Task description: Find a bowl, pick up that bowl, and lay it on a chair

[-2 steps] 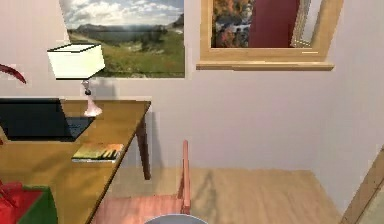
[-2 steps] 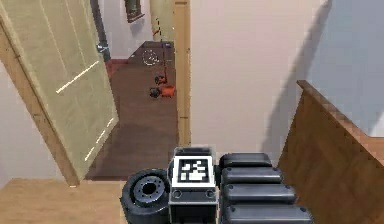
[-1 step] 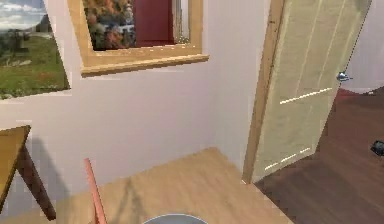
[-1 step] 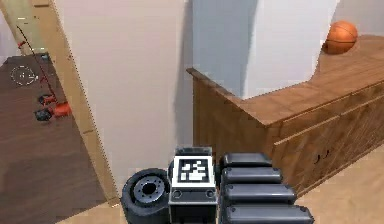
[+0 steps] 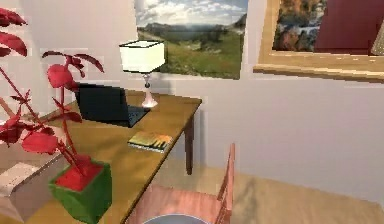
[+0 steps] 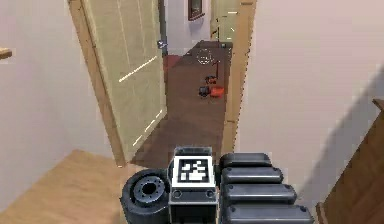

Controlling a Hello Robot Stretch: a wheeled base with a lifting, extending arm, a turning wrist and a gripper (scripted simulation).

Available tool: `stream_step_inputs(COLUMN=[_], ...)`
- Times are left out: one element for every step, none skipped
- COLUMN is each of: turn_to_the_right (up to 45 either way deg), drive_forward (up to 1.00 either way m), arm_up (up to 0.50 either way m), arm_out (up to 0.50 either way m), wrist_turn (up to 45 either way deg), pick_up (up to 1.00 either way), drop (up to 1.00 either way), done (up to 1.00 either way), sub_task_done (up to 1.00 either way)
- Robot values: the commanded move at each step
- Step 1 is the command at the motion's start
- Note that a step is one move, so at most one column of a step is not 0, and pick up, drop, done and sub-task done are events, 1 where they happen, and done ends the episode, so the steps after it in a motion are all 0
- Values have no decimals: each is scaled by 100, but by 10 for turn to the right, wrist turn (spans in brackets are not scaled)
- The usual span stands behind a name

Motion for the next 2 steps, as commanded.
stream_step_inputs(turn_to_the_right=[-300, 450], drive_forward=[0, 0], arm_up=[0, 0], arm_out=[0, 0], wrist_turn=[0, 0], pick_up=[0, 0], drop=[0, 0], done=[0, 0], sub_task_done=[0, 0])
